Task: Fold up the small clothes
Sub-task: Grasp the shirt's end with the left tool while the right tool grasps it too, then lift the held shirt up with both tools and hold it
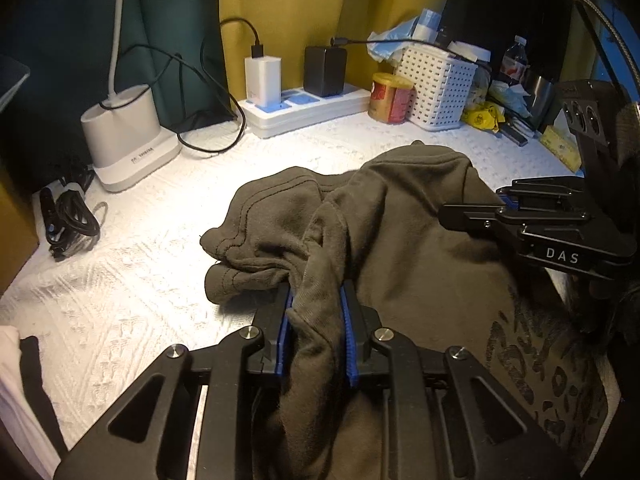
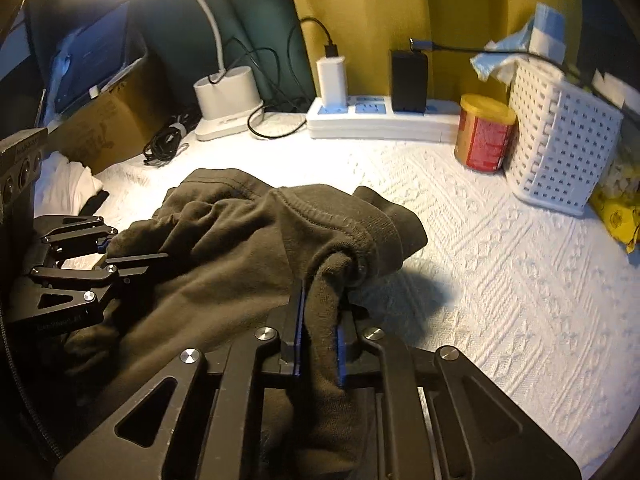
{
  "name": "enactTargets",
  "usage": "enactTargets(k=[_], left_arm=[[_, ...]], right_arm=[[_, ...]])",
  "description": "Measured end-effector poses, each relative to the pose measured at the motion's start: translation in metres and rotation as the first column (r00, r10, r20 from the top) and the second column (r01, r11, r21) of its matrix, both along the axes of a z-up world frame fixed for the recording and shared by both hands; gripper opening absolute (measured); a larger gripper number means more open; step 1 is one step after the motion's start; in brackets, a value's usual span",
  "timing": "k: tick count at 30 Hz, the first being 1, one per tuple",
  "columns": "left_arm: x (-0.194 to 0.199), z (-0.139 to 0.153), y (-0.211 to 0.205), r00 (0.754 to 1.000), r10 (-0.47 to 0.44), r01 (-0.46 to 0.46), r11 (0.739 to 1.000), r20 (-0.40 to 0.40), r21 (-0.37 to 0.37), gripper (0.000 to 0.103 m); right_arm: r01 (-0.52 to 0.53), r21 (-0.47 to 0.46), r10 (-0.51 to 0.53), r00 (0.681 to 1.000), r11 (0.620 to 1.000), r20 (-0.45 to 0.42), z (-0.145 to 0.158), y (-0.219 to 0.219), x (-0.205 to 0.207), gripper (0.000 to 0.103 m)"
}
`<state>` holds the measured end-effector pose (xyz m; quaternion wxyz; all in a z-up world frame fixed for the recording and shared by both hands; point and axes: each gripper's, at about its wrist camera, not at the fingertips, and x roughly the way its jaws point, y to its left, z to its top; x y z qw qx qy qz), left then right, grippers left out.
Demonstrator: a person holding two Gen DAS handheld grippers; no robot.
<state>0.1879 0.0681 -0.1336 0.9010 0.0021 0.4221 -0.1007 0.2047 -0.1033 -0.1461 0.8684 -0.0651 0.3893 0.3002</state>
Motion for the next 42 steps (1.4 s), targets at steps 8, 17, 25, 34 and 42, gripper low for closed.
enactTargets(k=[8,17,25,34,42], left_arm=[[-0.022,0.023,-0.007,0.996,0.009,-0.009,1.0,0.091,0.008,0.019],[-0.048,0.05,-0.013,0.985,0.024,-0.026,1.0,0.168,0.009,0.019],[-0.078,0.075,-0.019,0.968,0.035,-0.037,0.999,0.248,0.004,0.018],[-0.115,0.102,-0.027,0.942,0.032,-0.036,0.999,0.334,0.007,0.018],[-0.151,0.127,-0.031,0.91,0.031,-0.04,0.999,0.412,0.014,0.018]], right_arm=[[0.003,0.018,-0.004,0.998,1.0,0.065,0.027,-0.006,-0.023,0.012],[0.012,0.052,-0.02,0.987,0.999,0.157,0.061,-0.014,-0.062,0.012],[0.014,0.068,-0.029,0.971,0.998,0.236,0.087,-0.02,-0.1,0.011],[0.003,0.103,-0.037,0.945,0.995,0.324,0.118,-0.029,-0.148,0.011],[-0.013,0.128,-0.041,0.913,0.992,0.406,0.145,-0.031,-0.189,0.011]])
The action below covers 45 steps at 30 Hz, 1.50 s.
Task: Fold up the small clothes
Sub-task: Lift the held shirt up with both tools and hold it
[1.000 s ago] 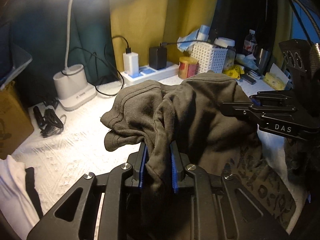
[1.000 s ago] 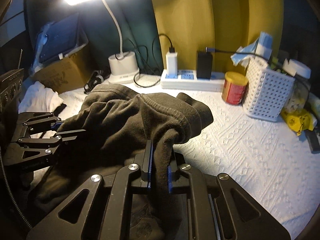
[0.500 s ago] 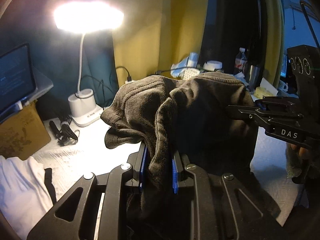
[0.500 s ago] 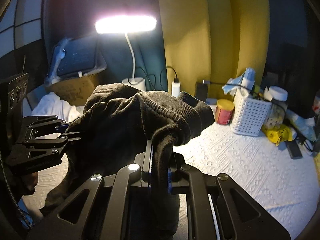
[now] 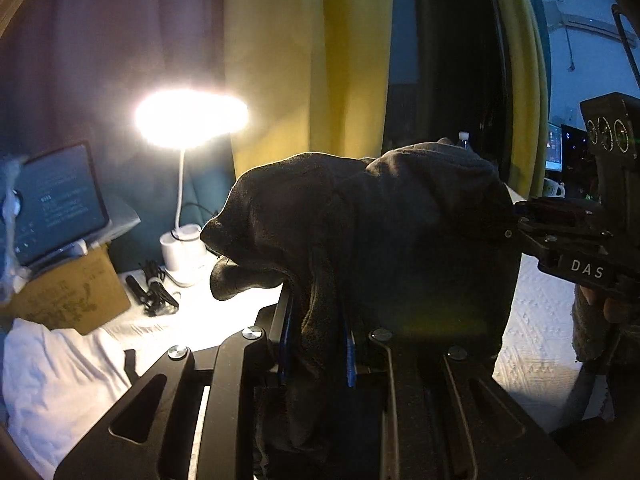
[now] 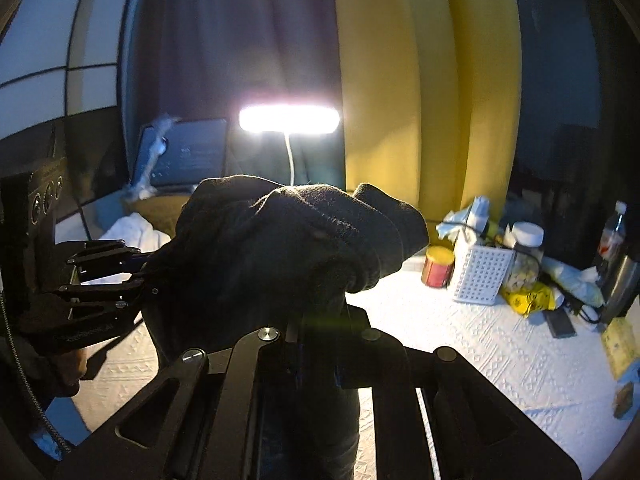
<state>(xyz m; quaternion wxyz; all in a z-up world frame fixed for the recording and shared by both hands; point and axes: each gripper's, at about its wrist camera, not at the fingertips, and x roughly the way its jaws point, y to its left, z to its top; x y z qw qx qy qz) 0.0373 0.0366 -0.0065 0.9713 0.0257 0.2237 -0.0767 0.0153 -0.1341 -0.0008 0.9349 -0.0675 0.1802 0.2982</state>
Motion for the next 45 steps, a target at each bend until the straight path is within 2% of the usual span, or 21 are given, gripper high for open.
enactTargets(k=[13,20,26,33,38,41,45], left_arm=[[-0.054,0.046,0.017,0.991,0.022,-0.019,0.999,0.135,-0.026,0.018],[-0.082,0.063,0.035,0.979,0.057,-0.054,0.998,0.196,-0.021,0.018],[-0.107,0.073,0.055,0.966,0.113,-0.115,0.993,0.232,-0.004,0.018],[-0.14,0.08,0.081,0.949,0.175,-0.187,0.982,0.263,0.019,0.018],[-0.15,0.077,0.087,0.951,0.19,-0.21,0.976,0.244,0.061,0.018],[-0.144,0.068,0.089,0.959,0.19,-0.208,0.976,0.208,0.069,0.018],[-0.123,0.05,0.088,0.972,0.176,-0.188,0.98,0.154,0.067,0.018]], right_arm=[[-0.059,0.031,0.053,0.984,0.998,0.169,0.05,0.006,-0.059,0.011],[-0.123,0.044,0.108,0.961,0.991,0.254,0.073,0.023,-0.091,0.011],[-0.195,0.029,0.178,0.939,0.98,0.293,0.082,0.045,-0.106,0.011],[-0.275,0.033,0.251,0.915,0.961,0.316,0.086,0.068,-0.125,0.011],[-0.317,0.035,0.292,0.906,0.948,0.306,0.081,0.08,-0.131,0.011],[-0.299,0.02,0.28,0.914,0.954,0.294,0.07,0.086,-0.125,0.011],[-0.264,0.019,0.254,0.944,0.964,0.21,0.049,0.091,-0.1,0.011]])
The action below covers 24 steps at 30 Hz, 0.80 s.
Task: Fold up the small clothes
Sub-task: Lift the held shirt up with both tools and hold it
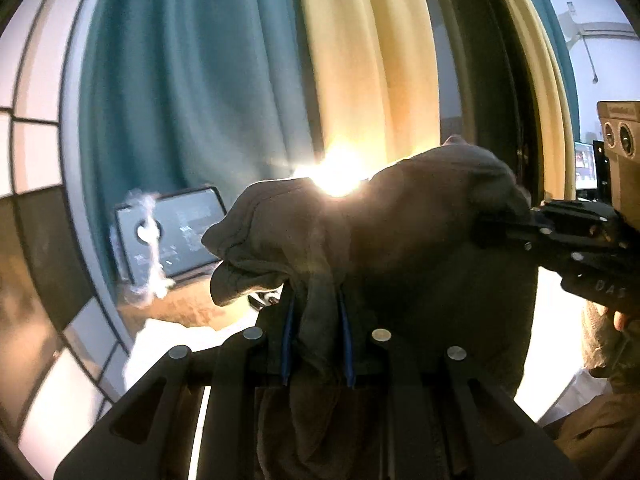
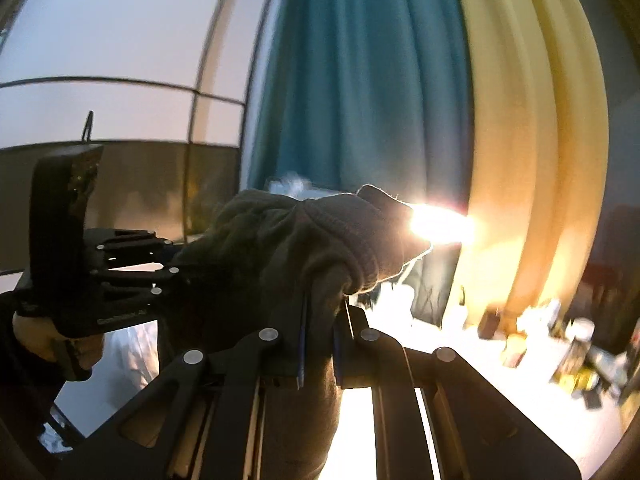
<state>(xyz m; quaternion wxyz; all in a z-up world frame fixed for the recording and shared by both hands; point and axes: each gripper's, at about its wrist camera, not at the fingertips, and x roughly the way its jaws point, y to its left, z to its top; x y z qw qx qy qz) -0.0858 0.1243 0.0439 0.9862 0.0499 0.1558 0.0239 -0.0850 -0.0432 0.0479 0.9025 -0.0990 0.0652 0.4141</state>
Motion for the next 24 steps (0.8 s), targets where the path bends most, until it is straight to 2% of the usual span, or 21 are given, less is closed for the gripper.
enactTargets(k=[8,24], left_arm=[[0.04,-0.022,0.0,0.998,-0.016,0.018,1.0,-0.063,0.026,0.018],[0.115,-0.073,0.033,0.975,-0.048,0.045,0.999,-0.215,-0.021,0.018]], right_arm=[[0.064,-0.035,-0.067,0.996,0.997,-0.065,-0.024,0.005,0.037,0.011],[0.078,-0.098,-0.098,0.971,0.992,-0.217,-0.067,0.035,0.122,0.011]])
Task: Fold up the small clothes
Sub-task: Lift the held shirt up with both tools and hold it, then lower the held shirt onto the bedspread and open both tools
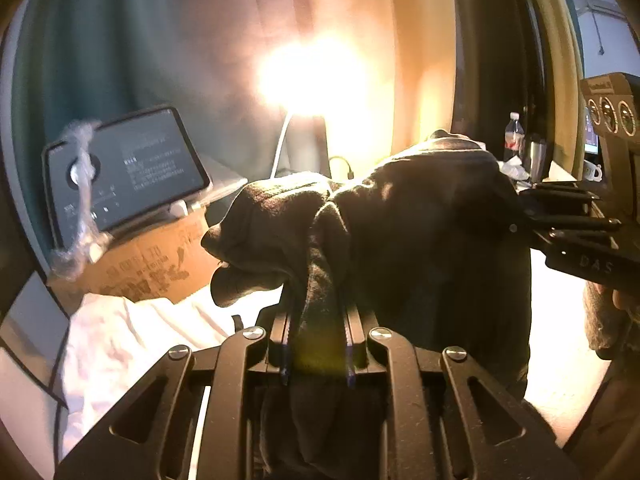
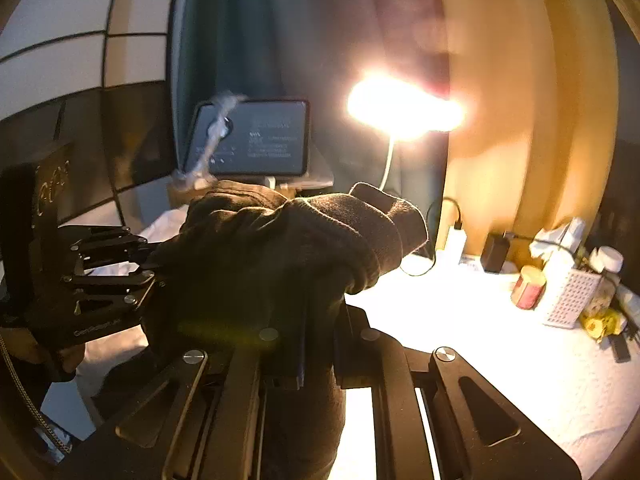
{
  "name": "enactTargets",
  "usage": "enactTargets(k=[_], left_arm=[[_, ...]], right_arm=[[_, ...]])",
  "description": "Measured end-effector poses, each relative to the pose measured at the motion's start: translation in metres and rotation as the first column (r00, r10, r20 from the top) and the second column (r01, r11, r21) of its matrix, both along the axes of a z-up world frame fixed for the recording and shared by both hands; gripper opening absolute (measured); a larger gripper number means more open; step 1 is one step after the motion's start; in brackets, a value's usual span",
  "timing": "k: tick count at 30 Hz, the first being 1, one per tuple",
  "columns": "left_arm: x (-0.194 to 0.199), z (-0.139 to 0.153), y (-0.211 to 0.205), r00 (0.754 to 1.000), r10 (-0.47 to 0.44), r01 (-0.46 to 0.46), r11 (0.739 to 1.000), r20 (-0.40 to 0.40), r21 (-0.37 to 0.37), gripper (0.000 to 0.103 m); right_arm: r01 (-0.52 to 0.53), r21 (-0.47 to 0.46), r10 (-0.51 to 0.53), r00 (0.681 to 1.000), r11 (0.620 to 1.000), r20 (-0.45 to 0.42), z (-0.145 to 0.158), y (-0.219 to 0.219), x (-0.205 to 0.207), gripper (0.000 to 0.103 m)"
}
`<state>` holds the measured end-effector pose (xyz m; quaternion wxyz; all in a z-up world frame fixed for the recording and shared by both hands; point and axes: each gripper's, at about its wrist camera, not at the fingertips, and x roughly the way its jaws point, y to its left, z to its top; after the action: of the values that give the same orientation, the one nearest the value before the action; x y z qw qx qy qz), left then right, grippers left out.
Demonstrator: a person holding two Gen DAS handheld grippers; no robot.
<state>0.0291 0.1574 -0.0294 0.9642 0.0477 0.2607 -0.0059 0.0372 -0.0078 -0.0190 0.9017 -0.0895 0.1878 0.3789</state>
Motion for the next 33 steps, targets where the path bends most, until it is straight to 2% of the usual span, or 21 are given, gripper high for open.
enactTargets(k=[9,20,25,28,29,33], left_arm=[[0.026,-0.029,0.009,0.997,0.001,-0.001,1.0,-0.077,-0.001,0.018],[0.066,-0.066,0.033,0.979,0.02,-0.028,0.999,-0.201,-0.04,0.018],[0.087,-0.081,0.044,0.954,0.03,-0.056,0.995,-0.298,-0.08,0.019],[0.094,-0.088,0.052,0.936,0.054,-0.095,0.99,-0.348,-0.103,0.022],[0.097,-0.091,0.055,0.929,0.056,-0.104,0.988,-0.365,-0.113,0.022],[0.102,-0.096,0.066,0.911,0.096,-0.156,0.981,-0.401,-0.119,0.022]], right_arm=[[0.019,-0.038,-0.022,0.997,0.999,-0.075,-0.032,0.017,0.046,0.011],[0.025,-0.082,-0.04,0.981,0.996,-0.188,-0.075,0.046,0.104,0.011],[0.024,-0.1,-0.05,0.962,0.995,-0.267,-0.1,0.053,0.128,0.011],[0.065,-0.111,-0.099,0.934,0.992,-0.342,-0.116,0.051,0.145,0.011],[0.07,-0.106,-0.105,0.924,0.992,-0.368,-0.12,0.049,0.15,0.012],[0.116,-0.097,-0.146,0.893,0.989,-0.426,-0.129,0.041,0.166,0.041]])
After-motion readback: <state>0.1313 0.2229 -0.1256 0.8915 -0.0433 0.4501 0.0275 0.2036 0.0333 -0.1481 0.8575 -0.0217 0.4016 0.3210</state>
